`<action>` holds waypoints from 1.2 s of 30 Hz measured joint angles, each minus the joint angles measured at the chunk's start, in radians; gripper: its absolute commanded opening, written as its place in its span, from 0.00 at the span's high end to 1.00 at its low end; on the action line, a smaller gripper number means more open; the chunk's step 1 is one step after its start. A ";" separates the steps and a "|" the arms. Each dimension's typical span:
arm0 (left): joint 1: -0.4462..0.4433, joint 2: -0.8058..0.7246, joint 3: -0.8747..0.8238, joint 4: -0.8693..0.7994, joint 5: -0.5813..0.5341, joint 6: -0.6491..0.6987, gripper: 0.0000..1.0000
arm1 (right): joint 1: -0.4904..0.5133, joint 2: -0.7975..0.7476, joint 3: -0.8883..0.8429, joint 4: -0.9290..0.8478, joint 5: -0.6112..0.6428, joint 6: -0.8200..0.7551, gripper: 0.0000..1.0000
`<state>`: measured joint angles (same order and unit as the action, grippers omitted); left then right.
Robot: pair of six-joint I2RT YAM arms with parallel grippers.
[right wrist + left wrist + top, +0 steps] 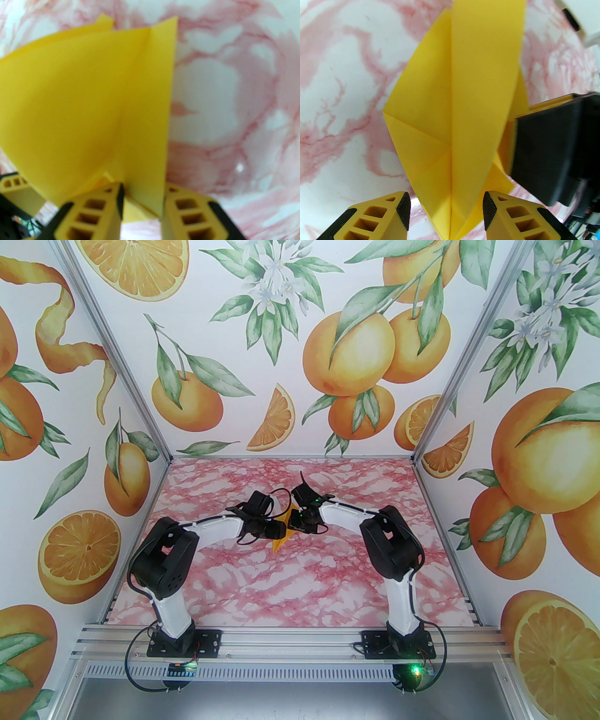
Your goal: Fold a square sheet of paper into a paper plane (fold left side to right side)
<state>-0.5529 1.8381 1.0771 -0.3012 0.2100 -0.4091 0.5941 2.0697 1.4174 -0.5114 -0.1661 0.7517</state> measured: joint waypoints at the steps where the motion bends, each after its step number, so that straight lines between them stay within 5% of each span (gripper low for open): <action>1: -0.002 0.001 0.000 0.001 0.002 0.000 0.44 | 0.000 0.000 0.000 0.000 0.000 0.000 0.69; 10: -0.008 0.000 -0.019 0.055 0.042 -0.007 0.44 | -0.002 -0.002 -0.007 0.004 -0.003 0.002 0.69; 23: -0.012 -0.033 -0.088 0.166 0.122 -0.029 0.27 | -0.006 -0.002 -0.009 0.010 -0.018 0.010 0.69; 36: -0.019 -0.009 -0.037 0.100 0.066 -0.002 0.51 | -0.012 -0.005 -0.016 0.019 -0.019 0.012 0.68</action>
<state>-0.5720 1.8294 1.0397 -0.2012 0.2760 -0.4114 0.5819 2.0651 1.4010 -0.4927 -0.1852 0.7639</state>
